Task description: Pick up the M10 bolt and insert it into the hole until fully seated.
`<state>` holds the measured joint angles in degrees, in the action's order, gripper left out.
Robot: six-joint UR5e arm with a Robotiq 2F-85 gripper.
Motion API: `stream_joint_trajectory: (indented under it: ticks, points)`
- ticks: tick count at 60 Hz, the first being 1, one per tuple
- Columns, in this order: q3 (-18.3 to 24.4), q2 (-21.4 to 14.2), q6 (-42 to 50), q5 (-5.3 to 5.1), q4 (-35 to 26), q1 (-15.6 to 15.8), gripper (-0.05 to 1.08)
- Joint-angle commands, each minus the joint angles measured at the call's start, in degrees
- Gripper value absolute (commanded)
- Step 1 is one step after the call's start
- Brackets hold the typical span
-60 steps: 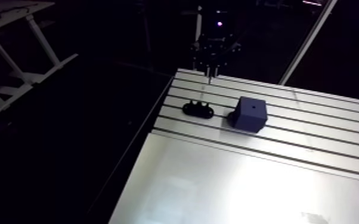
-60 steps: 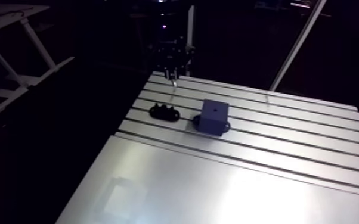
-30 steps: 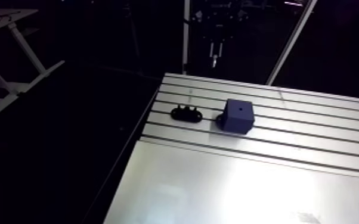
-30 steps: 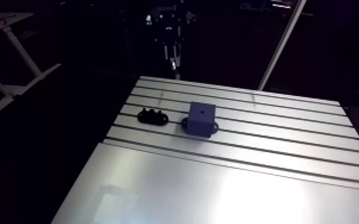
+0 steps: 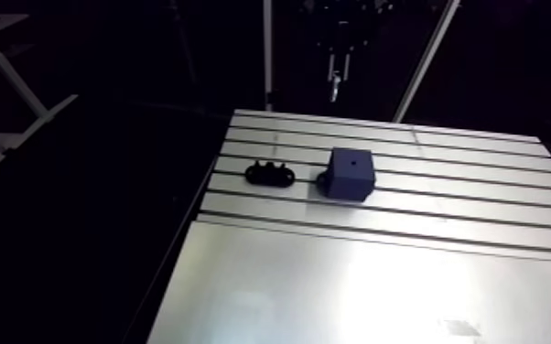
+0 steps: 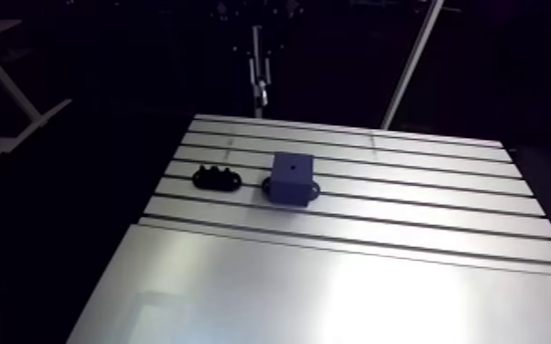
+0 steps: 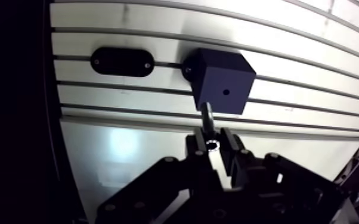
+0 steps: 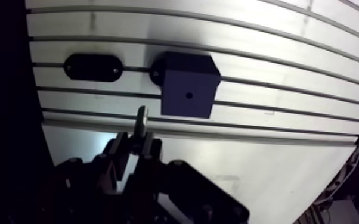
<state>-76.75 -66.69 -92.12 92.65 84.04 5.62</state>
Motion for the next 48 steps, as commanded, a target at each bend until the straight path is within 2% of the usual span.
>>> stream_joint_trajectory:
  ticks: [1,24,48]
  points:
    - [-0.6,1.1,-2.1,-0.32,-1.9,-1.8,1.08]
    - [-1.0,1.4,-2.2,0.12,-3.5,-2.0,1.08]
    - [-4.3,1.1,-2.2,0.47,-2.8,-3.1,1.08]
